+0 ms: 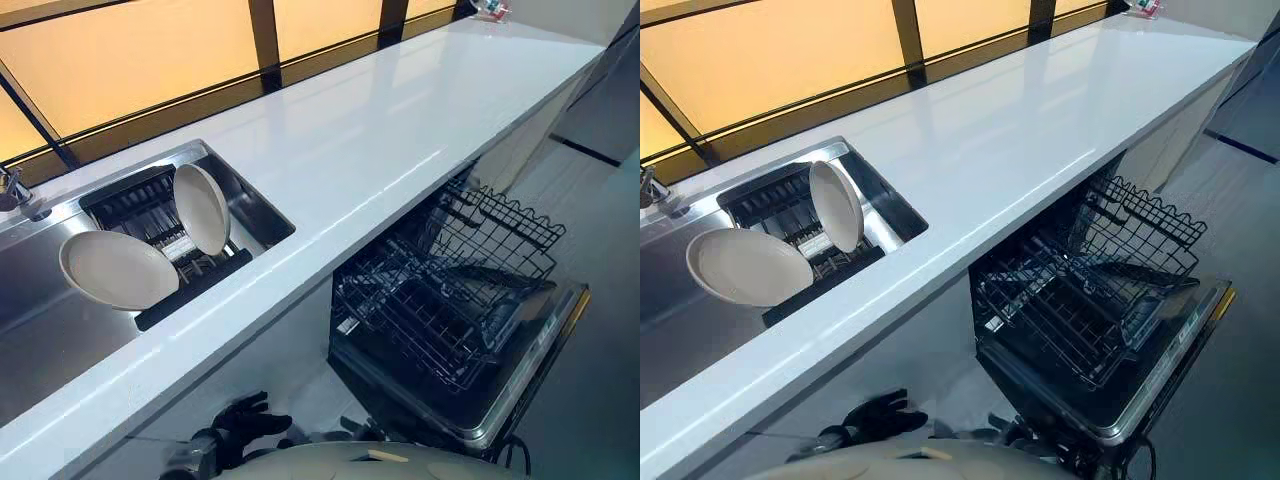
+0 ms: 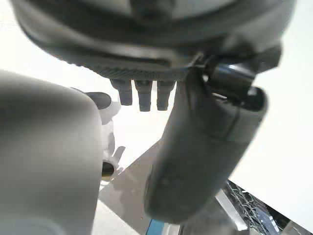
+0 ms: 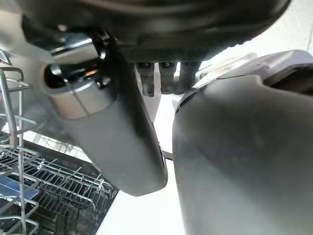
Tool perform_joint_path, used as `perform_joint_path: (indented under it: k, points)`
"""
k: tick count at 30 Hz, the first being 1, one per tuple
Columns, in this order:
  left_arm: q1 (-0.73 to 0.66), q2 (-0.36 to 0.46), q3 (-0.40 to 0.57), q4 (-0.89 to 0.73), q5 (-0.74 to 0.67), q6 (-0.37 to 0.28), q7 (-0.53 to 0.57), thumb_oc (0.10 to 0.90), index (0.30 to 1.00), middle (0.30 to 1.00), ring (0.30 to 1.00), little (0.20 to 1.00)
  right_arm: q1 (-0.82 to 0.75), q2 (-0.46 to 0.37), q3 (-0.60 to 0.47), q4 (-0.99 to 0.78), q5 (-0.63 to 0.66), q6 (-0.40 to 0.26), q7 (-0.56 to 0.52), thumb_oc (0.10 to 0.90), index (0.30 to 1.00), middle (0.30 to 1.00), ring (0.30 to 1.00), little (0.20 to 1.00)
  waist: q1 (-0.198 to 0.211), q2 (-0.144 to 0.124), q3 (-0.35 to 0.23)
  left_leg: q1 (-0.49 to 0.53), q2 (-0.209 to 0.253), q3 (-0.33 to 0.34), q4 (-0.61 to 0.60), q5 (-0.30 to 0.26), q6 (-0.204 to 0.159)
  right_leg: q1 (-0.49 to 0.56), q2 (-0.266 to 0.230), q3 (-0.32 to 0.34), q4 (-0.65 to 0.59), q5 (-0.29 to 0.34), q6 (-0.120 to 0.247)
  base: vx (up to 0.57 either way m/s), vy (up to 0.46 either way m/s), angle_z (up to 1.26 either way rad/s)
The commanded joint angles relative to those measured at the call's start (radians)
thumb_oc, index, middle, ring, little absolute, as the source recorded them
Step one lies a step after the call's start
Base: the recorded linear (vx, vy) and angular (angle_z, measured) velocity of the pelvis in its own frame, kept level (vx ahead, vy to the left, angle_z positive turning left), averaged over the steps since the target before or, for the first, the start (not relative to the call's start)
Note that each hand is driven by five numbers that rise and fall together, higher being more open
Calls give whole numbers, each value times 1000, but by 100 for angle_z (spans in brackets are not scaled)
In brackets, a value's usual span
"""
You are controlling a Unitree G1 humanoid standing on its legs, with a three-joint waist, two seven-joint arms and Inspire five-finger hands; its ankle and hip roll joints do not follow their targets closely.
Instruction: Pick up plates and place into dishwasher.
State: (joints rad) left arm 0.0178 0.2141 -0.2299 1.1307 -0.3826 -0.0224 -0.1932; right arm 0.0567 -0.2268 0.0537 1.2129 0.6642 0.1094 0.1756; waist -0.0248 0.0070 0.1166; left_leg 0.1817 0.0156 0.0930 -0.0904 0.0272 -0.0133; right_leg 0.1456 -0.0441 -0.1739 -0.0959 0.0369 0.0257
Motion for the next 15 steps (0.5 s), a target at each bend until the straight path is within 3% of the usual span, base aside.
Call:
perform_joint_path:
  k: [1, 15]
  points:
    - [-46, -9, -7, 14, 18, -39, -27, 800, 900, 900, 900, 900, -78, 25, -1, 49, 0, -7, 56, 800, 900, 900, 900, 900, 10, 1, 6, -6, -80, -45, 3, -61, 47, 27, 71, 8, 37, -64, 0, 335, 63, 4]
    - [-42, -16, 10, 11, -19, -38, -50, 800, 900, 900, 900, 900, -76, 29, -6, 58, -11, -17, 56, 800, 900, 900, 900, 900, 9, 6, 9, -2, -82, -44, 3, -63, 46, 30, 71, 5, 36, -65, -1, 0, 0, 0]
